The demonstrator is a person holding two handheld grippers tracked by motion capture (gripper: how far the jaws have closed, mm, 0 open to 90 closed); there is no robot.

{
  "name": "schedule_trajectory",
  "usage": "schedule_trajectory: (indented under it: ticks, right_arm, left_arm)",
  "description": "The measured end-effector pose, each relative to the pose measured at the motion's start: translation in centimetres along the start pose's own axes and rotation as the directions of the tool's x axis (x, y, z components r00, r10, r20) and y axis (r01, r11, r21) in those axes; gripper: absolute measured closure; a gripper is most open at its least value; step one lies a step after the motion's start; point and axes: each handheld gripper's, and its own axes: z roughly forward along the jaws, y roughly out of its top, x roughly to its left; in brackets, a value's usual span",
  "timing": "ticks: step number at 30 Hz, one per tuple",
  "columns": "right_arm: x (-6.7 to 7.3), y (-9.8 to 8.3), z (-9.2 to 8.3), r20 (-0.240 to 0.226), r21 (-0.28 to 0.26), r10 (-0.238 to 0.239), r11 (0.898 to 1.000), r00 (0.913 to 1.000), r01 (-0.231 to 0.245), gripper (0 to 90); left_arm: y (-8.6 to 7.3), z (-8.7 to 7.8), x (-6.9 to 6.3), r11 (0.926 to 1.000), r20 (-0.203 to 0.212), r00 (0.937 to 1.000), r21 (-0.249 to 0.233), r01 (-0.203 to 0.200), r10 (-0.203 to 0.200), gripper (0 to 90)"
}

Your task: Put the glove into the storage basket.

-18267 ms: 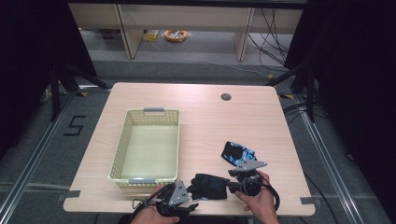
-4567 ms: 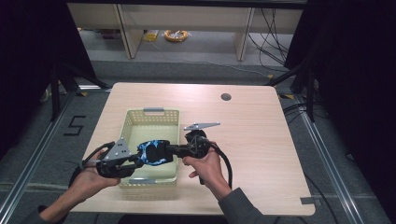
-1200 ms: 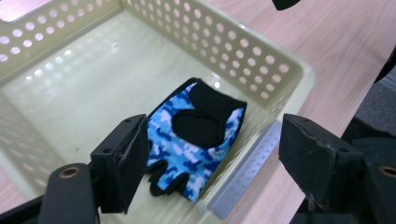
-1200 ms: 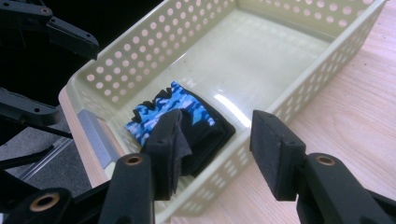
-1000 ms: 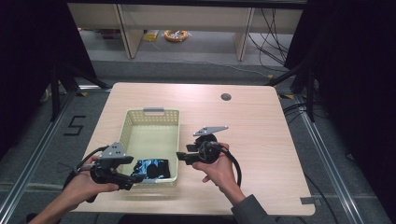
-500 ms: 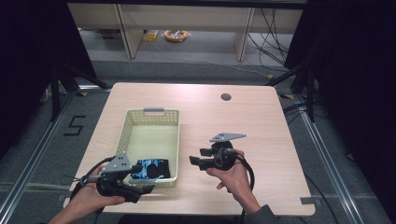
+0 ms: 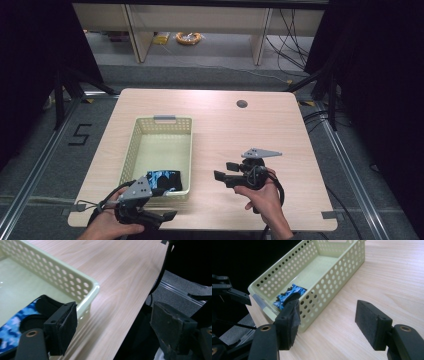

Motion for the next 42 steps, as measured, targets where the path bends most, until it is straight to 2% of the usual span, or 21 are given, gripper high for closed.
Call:
schedule_trajectory:
  ticks: [9,10,11,16,17,19,20,22,23,24,25,27,28,29,32,35,36,38,39,41,42]
  right_arm:
    - [-1.0,-1.9,-1.4,0.003,-0.006,0.001,1.000,1.0000,-0.001,37.5]
    - [-1.0,-2.1,-1.6,0.004,-0.009,0.024,1.000,0.9997,-0.024,37.5]
    - [-1.3,-2.3,-1.6,0.011,-0.026,0.001,1.000,0.9999,0.000,37.5]
    - [-1.3,-3.1,-2.2,0.015,-0.008,0.047,0.999,0.9988,-0.047,37.0]
    - [-1.7,-3.1,-2.1,0.014,-0.021,0.011,1.000,0.9998,-0.011,36.8]
    - [-1.5,-3.4,-2.3,0.012,-0.015,0.042,0.999,0.9990,-0.042,35.8]
    - [-1.9,-3.5,-2.2,0.019,-0.033,-0.001,0.999,0.9998,0.002,35.5]
    - [-1.6,-3.6,-2.3,0.007,-0.020,0.043,0.999,0.9990,-0.043,34.8]
    - [-1.9,-3.7,-2.3,0.010,-0.037,-0.006,0.999,0.9999,0.007,34.5]
    - [-1.9,-3.7,-2.2,0.006,-0.039,-0.003,0.999,1.0000,0.003,34.1]
    - [-1.5,-3.9,-2.4,0.007,-0.032,0.044,0.999,0.9990,-0.044,33.3]
    - [-1.6,-4.0,-2.3,0.012,-0.040,-0.005,0.999,0.9999,0.006,33.1]
    - [-1.3,-4.1,-2.3,0.001,-0.024,0.031,0.999,0.9995,-0.030,33.0]
    - [-1.3,-4.2,-2.3,-0.001,-0.025,0.026,0.999,0.9997,-0.026,32.8]
    - [-1.3,-4.5,-2.1,0.013,-0.026,-0.018,0.999,0.9998,0.018,31.6]
    - [-1.1,-5.0,-2.1,0.009,-0.030,-0.036,0.999,0.9993,0.036,30.0]
    - [-1.1,-5.2,-2.1,0.001,-0.020,-0.027,0.999,0.9996,0.027,29.4]
    - [-1.2,-5.6,-2.1,0.004,-0.019,-0.036,0.999,0.9993,0.036,29.2]
    - [-1.1,-5.8,-2.0,-0.007,-0.015,-0.017,1.000,0.9998,0.016,29.2]
    - [-1.4,-6.2,-2.0,-0.012,0.003,-0.014,1.000,0.9998,0.014,29.0]
    - [-1.0,-6.5,-2.1,-0.015,0.014,0.033,0.999,0.9993,-0.033,28.9]
  left_arm:
    - [0.1,1.5,-0.5,0.9998,0.015,0.9998,-0.017,0.013,-0.013,21.2]
    - [0.0,1.7,-0.7,0.9998,0.000,1.0000,-0.022,-0.001,0.001,21.3]
    - [0.0,1.7,-0.8,0.9996,-0.014,0.9997,-0.020,-0.018,0.018,21.4]
    - [-0.4,1.8,-1.2,0.9995,-0.016,0.9994,-0.007,-0.031,0.031,21.3]
    - [-0.6,2.0,-1.4,0.9996,-0.013,0.9996,-0.010,-0.024,0.024,21.3]
    - [-0.7,2.2,-1.5,0.9991,-0.016,0.9990,-0.002,-0.042,0.042,21.4]
    - [-0.8,2.3,-1.6,0.9998,-0.004,0.9998,-0.006,-0.021,0.021,21.4]
    - [-1.0,2.4,-1.7,0.9991,-0.001,0.9991,0.002,-0.042,0.042,21.4]
    - [-1.1,2.5,-1.8,0.9996,-0.001,0.9996,0.000,-0.030,0.030,21.4]
    - [-1.2,2.5,-1.7,0.9981,0.001,0.9981,0.001,-0.062,0.062,21.4]
    - [-1.2,2.6,-1.8,0.9988,0.004,0.9988,-0.006,-0.049,0.049,21.3]
    - [-1.3,2.6,-1.8,0.9986,0.006,0.9985,-0.003,-0.054,0.054,21.3]
    - [-1.4,2.7,-1.8,0.9983,0.009,0.9983,-0.009,-0.058,0.058,21.3]
    - [-1.5,2.7,-1.9,0.9995,0.003,0.9995,0.000,-0.032,0.032,21.2]
    - [-1.7,2.9,-1.7,0.9980,0.013,0.9980,0.008,-0.062,0.062,21.1]
    - [-1.8,3.0,-1.8,0.9982,0.003,0.9987,0.030,-0.052,0.052,21.0]
    - [-2.0,3.2,-1.7,0.9967,0.011,0.9973,0.037,-0.073,0.073,20.9]
    - [-2.3,3.5,-1.9,0.9977,0.012,0.9988,0.048,-0.047,0.047,20.8]
    - [-2.6,3.8,-2.1,0.9982,0.021,0.9985,0.030,-0.051,0.051,20.7]
    - [-2.9,4.0,-2.1,0.9965,0.024,0.9981,0.059,-0.059,0.057,20.4]
    - [-3.2,4.2,-2.1,0.9963,0.026,0.9985,0.070,-0.050,0.048,20.3]
